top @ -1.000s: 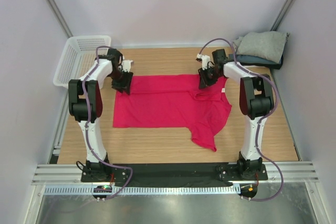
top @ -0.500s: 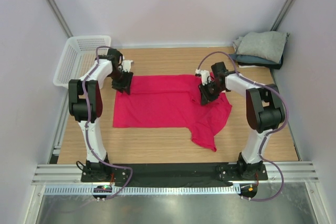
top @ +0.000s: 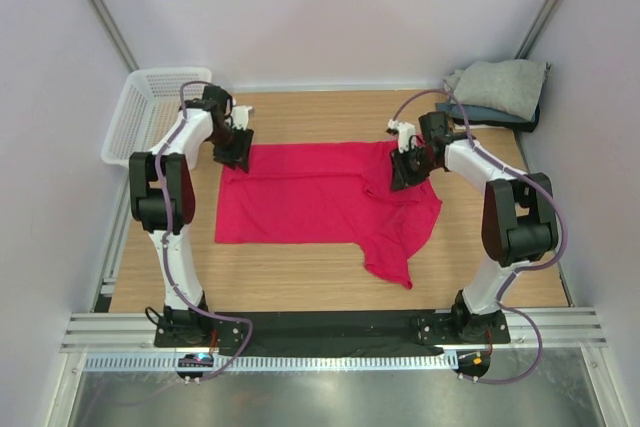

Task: Fold and stack the t-shirts
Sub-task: Fold the tshirt

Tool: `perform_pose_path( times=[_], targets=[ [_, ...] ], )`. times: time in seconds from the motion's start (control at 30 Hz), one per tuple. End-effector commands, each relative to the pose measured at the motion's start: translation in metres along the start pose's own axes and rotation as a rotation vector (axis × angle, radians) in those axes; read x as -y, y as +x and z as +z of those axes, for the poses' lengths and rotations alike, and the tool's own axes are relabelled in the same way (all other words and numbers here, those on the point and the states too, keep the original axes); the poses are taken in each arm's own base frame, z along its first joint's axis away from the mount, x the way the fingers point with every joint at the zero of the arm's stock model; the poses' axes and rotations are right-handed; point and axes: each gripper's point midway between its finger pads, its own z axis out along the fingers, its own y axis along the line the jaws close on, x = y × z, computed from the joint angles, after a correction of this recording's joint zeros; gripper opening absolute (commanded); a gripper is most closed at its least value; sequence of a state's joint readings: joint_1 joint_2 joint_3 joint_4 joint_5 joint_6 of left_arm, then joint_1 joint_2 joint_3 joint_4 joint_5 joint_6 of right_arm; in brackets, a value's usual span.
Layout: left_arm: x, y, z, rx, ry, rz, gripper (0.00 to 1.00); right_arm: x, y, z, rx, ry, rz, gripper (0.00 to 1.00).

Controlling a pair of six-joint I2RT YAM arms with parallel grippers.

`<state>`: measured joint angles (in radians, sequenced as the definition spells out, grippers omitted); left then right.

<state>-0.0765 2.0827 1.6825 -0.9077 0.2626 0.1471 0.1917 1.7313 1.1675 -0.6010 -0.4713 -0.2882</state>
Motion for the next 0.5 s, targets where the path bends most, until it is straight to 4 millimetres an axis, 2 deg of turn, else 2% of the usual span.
perform_pose_path(
  times=[0.0,0.23,0.27,0.33,0.47],
  targets=[
    [0.004,-0.026,-0.016,0.070,0.010,0.021,0.46,0.035,-0.045,-0.009,0.131,0.087,0.037,0.25],
    [-0.009,-0.037,-0.001,0.047,-0.025,0.009,0.46,0.068,-0.069,0.001,0.156,0.157,0.042,0.30],
    [-0.011,-0.034,0.008,0.025,-0.022,0.002,0.46,0.075,-0.066,0.007,0.143,0.164,0.052,0.31],
    [-0.012,-0.037,0.010,0.016,-0.022,-0.001,0.46,0.087,-0.068,0.009,0.136,0.200,0.059,0.32],
    [-0.019,-0.034,0.023,-0.027,-0.035,-0.011,0.46,0.105,-0.056,0.023,0.082,0.228,0.088,0.34]
  ],
)
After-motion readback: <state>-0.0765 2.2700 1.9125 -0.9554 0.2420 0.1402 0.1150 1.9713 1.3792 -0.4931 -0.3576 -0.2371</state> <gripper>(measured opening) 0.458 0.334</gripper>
